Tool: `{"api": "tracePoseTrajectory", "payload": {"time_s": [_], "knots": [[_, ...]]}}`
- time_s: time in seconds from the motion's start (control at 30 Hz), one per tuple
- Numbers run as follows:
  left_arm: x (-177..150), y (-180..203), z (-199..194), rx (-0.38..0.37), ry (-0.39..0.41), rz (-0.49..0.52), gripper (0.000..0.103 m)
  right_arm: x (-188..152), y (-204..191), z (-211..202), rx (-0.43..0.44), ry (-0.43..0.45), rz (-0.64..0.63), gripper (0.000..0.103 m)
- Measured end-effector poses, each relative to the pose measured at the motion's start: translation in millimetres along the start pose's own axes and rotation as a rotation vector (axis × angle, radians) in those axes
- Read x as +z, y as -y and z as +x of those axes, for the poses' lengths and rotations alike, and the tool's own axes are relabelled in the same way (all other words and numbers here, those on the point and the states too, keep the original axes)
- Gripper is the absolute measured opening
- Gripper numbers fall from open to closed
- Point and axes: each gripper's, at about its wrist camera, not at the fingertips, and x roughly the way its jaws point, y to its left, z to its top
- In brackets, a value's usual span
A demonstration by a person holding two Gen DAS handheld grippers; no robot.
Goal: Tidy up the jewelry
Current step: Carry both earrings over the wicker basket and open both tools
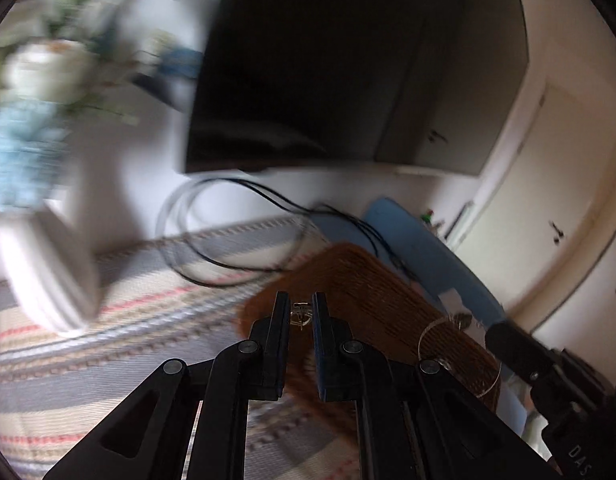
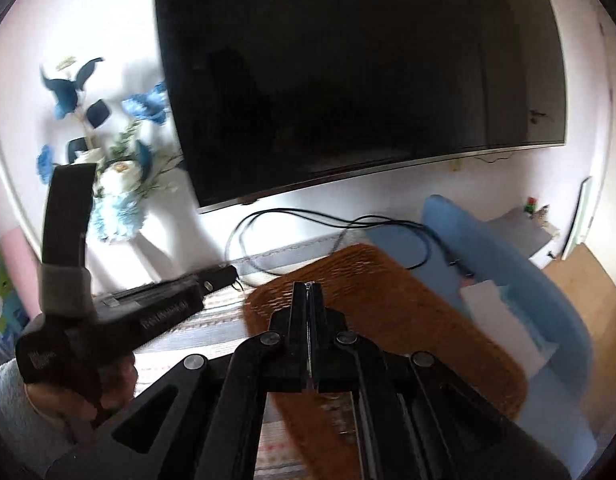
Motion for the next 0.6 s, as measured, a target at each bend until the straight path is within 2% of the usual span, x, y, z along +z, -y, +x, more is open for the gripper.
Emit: {"api": "tracePoseTrajectory", "payload": {"time_s": [0.2,0.33,0.6], "knots": [[-15.7,27.5,45.4,-0.015,-0.148,0.03,0.011,-6.0,22.0,8.0,-0.117,0.015,-0.041,0.002],[-23.6,43.2,52.2,-0.049,-0.181,0.054,0.011,-6.0,37.6,13.0,-0.142,0.013,-0.024,0.002],[-30.7,64.2,54.2,-0.062,-0.205,0.097,0.011,-4.3,54.5,21.0,-0.165,0.013,-0.01,0.002]]}}
